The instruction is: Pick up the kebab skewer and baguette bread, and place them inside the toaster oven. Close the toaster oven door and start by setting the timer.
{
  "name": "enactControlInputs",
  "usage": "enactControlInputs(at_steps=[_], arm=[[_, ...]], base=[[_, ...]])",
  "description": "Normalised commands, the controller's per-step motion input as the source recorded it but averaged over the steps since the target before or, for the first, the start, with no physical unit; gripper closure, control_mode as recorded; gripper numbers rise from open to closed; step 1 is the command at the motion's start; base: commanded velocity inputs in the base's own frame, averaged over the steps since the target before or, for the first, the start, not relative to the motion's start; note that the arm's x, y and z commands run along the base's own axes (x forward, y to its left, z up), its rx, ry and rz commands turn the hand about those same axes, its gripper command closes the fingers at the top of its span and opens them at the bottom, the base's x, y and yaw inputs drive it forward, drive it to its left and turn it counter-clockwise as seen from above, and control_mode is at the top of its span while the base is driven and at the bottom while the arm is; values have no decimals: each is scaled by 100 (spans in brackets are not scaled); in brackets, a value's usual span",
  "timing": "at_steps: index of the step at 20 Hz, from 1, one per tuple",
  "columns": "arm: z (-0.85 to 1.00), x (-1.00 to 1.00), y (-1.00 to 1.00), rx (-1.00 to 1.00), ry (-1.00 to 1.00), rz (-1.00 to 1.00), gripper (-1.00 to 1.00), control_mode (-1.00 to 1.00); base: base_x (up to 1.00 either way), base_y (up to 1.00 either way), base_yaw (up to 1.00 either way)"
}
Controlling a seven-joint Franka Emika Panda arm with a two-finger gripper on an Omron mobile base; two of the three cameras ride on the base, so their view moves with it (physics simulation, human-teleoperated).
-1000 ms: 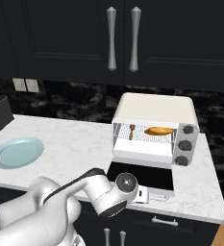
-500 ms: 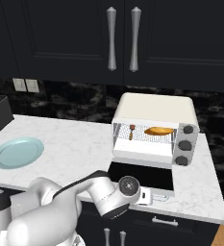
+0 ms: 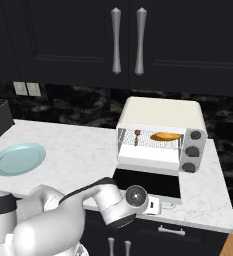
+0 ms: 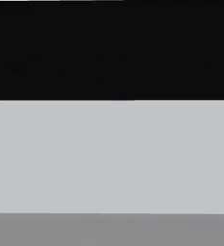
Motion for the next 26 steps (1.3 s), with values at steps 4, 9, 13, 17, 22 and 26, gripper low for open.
enactControlInputs(at_steps=[4,9,13,17,22,26], arm=[[5,39,1,2,0,0,-100,-100],[30,63,9,3,0,0,-100,-100],[46,82,18,3,-1,0,-100,-100],[63,87,24,3,-1,0,-100,-100],[79,91,34,4,-1,-1,-100,-100],[64,100,47,5,-5,-2,-100,-100]], base=[[0,0,0],[0,0,0],[0,0,0],[0,0,0],[0,0,0],[0,0,0]])
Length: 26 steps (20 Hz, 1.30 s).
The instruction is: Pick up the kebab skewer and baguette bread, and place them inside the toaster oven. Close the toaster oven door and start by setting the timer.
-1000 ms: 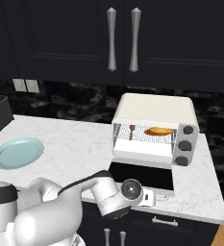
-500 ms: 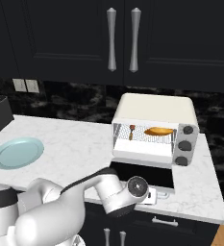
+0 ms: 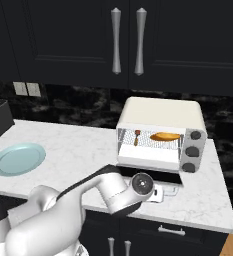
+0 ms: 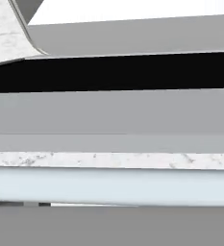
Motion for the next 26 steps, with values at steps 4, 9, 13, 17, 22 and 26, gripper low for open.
enactControlInputs(at_steps=[4,9,13,17,22,26], arm=[[54,100,52,3,-11,-3,-100,-100],[52,100,44,3,-7,-3,-100,-100],[49,100,26,0,-1,-2,-100,-100],[21,100,12,0,6,0,-100,-100],[0,79,0,0,14,0,-100,-100],[0,49,-1,0,13,0,-100,-100]], base=[[0,0,0],[0,0,0],[0,0,0],[0,0,0],[0,0,0],[0,0,0]])
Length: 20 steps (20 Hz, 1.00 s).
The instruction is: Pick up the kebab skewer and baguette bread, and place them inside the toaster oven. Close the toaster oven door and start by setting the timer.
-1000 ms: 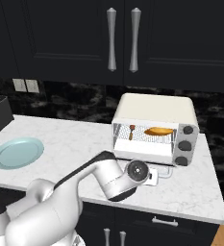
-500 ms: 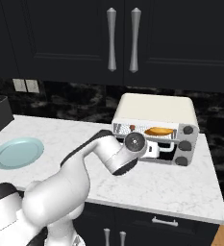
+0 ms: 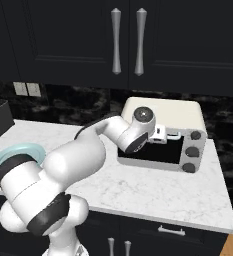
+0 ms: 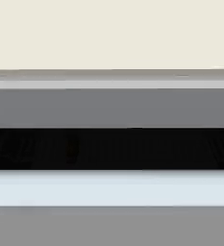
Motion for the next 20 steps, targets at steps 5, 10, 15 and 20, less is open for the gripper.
enactControlInputs(at_steps=[5,10,15,20], arm=[[-24,15,-5,0,7,0,-100,-100],[-32,16,0,0,2,0,-100,-100],[-14,-1,-2,0,0,0,-100,-100],[0,-47,-31,0,0,0,-100,-100]], base=[[0,0,0],[0,0,0],[0,0,0],[0,0,0]])
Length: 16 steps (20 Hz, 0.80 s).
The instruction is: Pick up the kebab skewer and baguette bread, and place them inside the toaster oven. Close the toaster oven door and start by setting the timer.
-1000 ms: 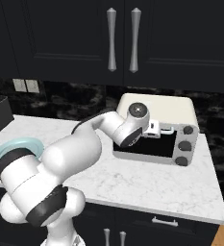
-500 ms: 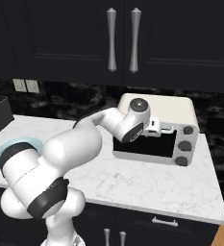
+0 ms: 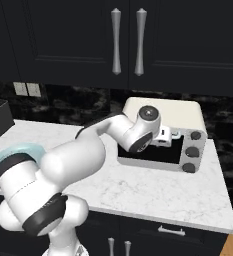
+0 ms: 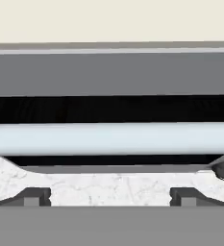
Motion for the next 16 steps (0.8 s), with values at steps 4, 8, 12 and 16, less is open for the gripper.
enactControlInputs(at_steps=[4,8,12,16], arm=[[0,-61,-53,0,0,0,-100,-100],[0,-57,-62,0,-1,6,-100,-100],[5,-49,-50,-9,-14,26,-100,-100],[16,-35,-52,-20,-19,41,-100,-100]], base=[[0,0,0],[0,0,0],[0,0,0],[0,0,0]])
